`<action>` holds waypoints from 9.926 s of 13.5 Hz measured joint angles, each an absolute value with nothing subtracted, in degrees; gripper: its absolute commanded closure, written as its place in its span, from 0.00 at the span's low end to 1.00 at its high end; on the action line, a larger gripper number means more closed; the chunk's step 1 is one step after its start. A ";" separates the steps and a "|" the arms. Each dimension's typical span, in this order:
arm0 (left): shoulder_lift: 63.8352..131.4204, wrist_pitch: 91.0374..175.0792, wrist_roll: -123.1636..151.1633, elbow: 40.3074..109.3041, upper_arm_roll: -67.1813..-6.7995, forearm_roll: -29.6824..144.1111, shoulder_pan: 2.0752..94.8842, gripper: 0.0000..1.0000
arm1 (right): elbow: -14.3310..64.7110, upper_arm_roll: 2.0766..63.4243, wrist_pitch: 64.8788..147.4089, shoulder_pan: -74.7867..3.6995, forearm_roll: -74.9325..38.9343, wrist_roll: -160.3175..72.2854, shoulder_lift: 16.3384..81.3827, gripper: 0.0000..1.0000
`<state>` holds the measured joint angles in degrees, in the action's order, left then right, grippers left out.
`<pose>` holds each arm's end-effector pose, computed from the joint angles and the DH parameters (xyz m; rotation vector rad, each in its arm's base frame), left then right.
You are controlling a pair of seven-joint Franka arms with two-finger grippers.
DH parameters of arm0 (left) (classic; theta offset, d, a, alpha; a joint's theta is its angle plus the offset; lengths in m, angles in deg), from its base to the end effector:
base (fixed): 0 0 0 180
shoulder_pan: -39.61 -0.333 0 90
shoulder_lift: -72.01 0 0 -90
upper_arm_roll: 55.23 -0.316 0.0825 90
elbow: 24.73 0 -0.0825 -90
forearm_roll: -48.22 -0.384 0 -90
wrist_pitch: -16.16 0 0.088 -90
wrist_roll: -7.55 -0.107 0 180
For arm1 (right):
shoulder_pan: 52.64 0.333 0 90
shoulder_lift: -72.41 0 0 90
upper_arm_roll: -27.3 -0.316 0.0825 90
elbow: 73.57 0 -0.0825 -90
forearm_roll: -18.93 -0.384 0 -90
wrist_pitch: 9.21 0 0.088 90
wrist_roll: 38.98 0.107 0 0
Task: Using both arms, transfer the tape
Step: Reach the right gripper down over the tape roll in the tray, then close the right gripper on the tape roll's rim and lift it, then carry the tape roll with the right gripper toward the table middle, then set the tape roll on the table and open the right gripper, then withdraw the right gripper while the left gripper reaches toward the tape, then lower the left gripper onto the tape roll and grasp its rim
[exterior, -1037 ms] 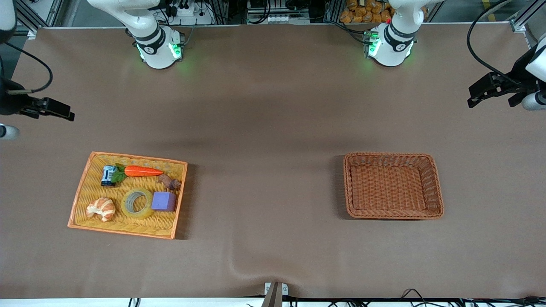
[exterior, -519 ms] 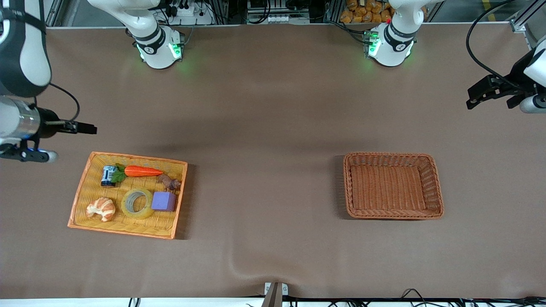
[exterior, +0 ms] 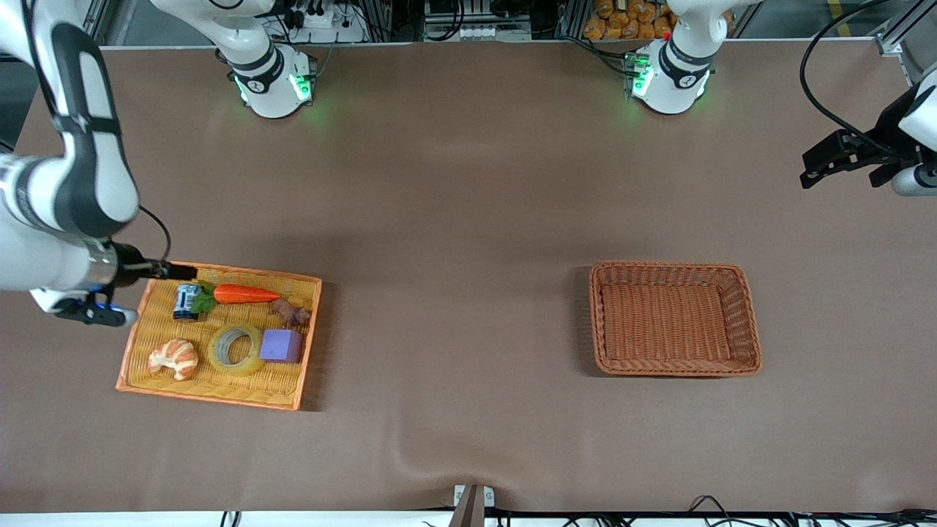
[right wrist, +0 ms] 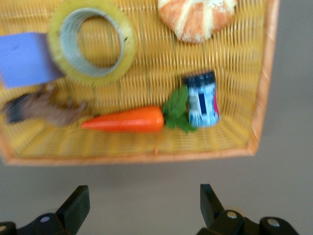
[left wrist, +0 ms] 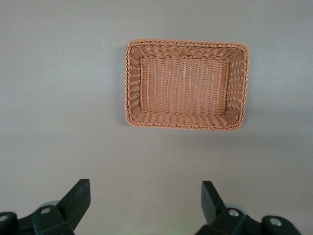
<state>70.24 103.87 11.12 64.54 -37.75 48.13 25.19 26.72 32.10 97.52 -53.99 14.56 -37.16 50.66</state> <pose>0.5407 -0.0315 0.6431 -3.1309 -0.0142 -0.0045 0.6172 -0.0568 0.3365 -3.0558 0.2589 0.4069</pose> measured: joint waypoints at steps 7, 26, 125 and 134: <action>70.27 103.87 11.12 64.50 -37.76 48.13 25.19 0.00 | 26.97 30.49 110.36 -53.97 14.55 -37.17 44.78 0.00; 70.52 103.87 11.12 64.50 -37.79 48.13 25.16 0.00 | 22.95 30.07 125.80 -52.15 14.61 -33.37 32.92 0.69; 101.94 142.97 64.33 64.60 -35.96 47.93 59.32 0.00 | 15.90 25.37 81.25 -51.96 19.81 -45.45 68.90 0.00; 118.46 157.36 69.66 56.44 -49.62 43.27 72.39 0.00 | 9.24 25.25 73.94 -51.96 19.80 -45.03 69.33 0.00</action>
